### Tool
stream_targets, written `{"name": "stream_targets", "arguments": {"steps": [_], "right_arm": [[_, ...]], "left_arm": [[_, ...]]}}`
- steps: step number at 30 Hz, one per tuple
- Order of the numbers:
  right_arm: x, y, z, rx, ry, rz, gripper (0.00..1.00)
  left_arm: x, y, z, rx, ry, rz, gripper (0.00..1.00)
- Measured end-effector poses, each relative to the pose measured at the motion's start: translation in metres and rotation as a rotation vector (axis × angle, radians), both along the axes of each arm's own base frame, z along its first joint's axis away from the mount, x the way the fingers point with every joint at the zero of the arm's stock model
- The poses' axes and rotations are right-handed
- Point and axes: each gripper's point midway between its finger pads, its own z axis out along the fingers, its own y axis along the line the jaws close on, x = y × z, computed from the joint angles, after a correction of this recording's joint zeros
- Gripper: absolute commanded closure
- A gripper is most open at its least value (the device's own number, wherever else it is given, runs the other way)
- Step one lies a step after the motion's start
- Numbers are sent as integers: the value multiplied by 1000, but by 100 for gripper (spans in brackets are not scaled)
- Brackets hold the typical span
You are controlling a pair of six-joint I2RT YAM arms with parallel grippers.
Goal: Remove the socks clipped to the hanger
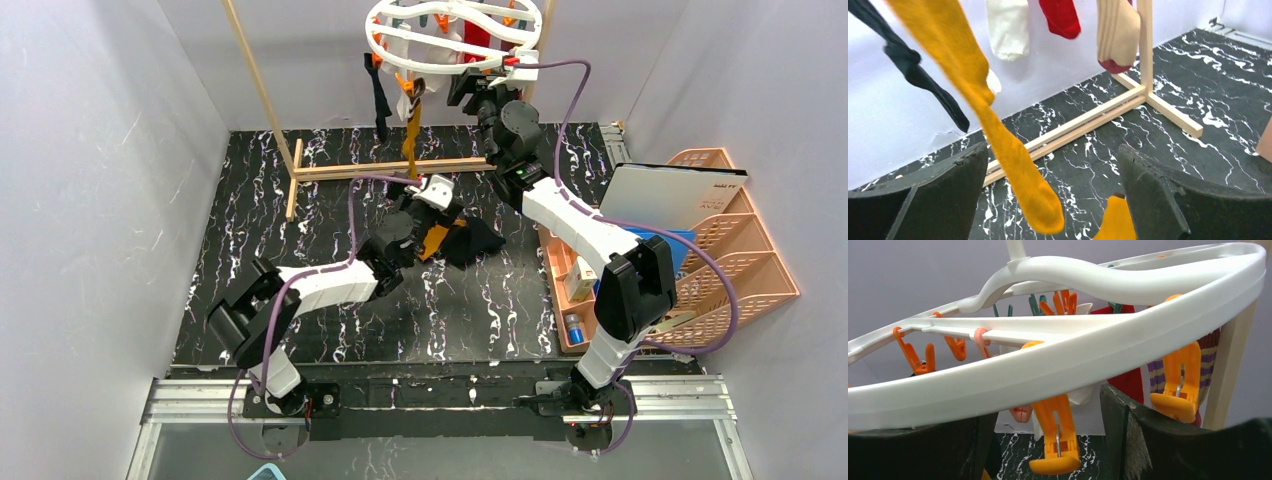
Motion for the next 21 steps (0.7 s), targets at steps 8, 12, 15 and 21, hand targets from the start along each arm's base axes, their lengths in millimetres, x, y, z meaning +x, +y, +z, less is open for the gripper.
{"name": "stream_targets", "arguments": {"steps": [8,12,15,21], "right_arm": [[-2,1,-4,-16,4,12,11],[-8,0,-16,-36,30,23,8],[-12,-3,-22,-47,47,30,6],[-24,-10,-22,-52,58,34,4]], "left_arm": [[30,61,9,-84,-58,84,2],[64,101,-7,-132,-70,174,2],[87,100,-25,-166,-62,160,2],[117,77,-35,-292,-53,31,2]]}}
